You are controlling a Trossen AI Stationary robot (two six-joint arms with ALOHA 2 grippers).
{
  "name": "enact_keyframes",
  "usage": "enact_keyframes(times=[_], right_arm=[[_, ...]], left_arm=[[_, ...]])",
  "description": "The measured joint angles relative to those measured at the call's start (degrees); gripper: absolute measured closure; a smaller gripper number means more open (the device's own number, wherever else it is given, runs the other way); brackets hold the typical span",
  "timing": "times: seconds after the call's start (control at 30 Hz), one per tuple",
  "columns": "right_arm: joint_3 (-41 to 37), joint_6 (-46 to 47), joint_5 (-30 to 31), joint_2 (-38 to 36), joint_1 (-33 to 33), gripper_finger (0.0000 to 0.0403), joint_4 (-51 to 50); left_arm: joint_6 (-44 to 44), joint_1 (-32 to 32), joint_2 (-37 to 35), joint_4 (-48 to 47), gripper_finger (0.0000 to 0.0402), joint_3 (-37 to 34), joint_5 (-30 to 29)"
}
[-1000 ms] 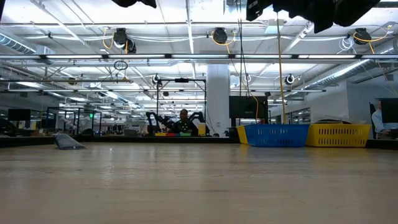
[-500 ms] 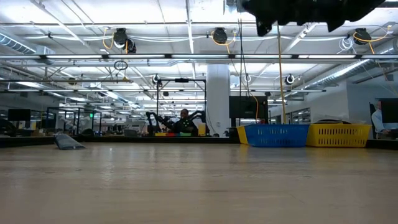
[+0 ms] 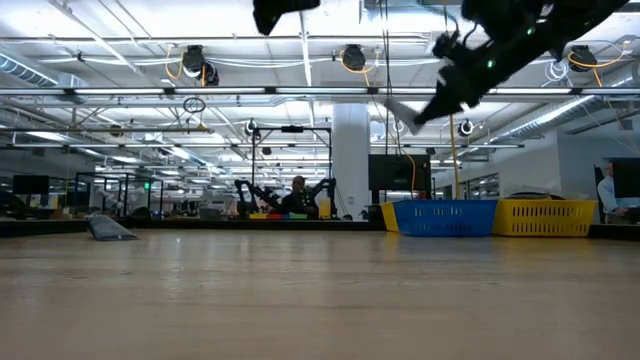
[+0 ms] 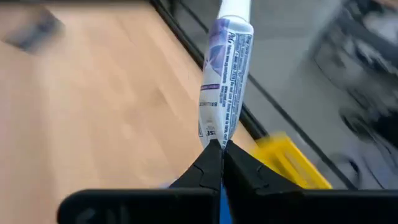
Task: Pick & Place Travel size toiletries
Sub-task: Put the white toothpaste into the top yellow basket
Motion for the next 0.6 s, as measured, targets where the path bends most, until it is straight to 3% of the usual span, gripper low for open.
enact_keyframes(times=[0.33,0.6], right_arm=[[4.2,-3.4,4.6,10.3,-10.9,0.0403,-7.3],[8.2,-8.0,6.6,18.8,-14.9,0.0403,-10.0]], left_arm=[[-5.6,0.0,0.1,-11.8,0.0215,0.0,-9.5],[-10.9,-0.3,0.1,-23.3,0.0215,0.0,-10.4]])
